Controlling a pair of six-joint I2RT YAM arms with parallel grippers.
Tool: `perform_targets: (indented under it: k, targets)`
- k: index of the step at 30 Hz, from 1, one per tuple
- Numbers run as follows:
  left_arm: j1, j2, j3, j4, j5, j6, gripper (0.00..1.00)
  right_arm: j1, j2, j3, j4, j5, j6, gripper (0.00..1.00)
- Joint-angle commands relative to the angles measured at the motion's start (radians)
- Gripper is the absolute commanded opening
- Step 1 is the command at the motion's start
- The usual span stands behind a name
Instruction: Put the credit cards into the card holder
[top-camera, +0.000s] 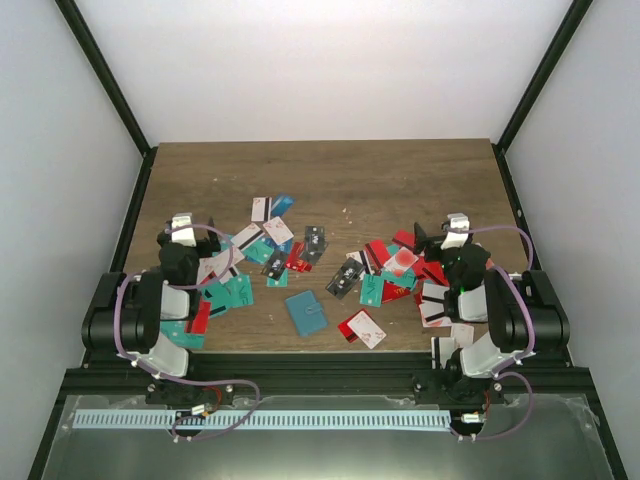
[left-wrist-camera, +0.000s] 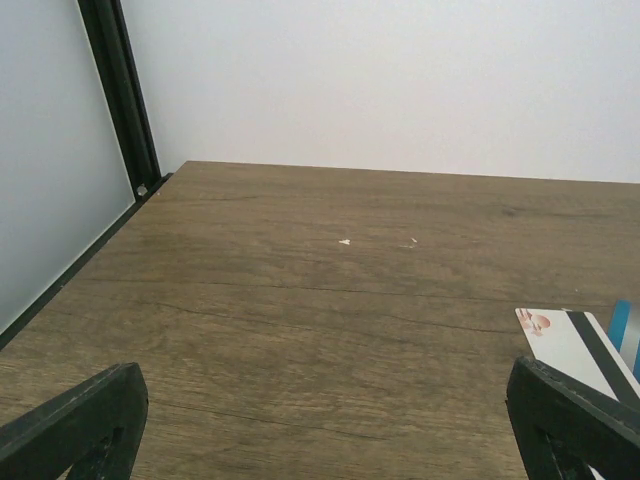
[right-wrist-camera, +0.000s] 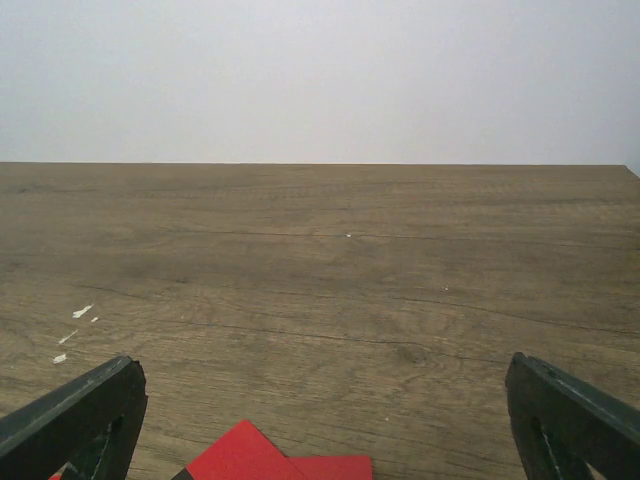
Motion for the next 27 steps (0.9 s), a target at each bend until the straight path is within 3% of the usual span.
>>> perform_targets:
  k: [1, 16, 19, 27]
  targets:
    - [-0.003, 0.003, 0.014, 0.021, 0.013, 0.013, 1.0, 0.007, -0.005, 0.015, 0.032, 0.016, -0.001, 1.0]
    - [-0.003, -0.001, 0.013, 0.022, 0.015, 0.014, 1.0, 0.005, -0.004, 0.016, 0.033, 0.022, 0.001, 1.0]
    - [-0.003, -0.044, 0.033, -0.048, 0.047, 0.025, 1.0, 0.007, -0.038, 0.016, 0.011, 0.085, 0.018, 1.0]
    - [-0.012, -0.255, 0.198, -0.476, -0.008, -0.021, 1.0, 0.007, -0.243, 0.227, -0.517, 0.198, 0.136, 1.0]
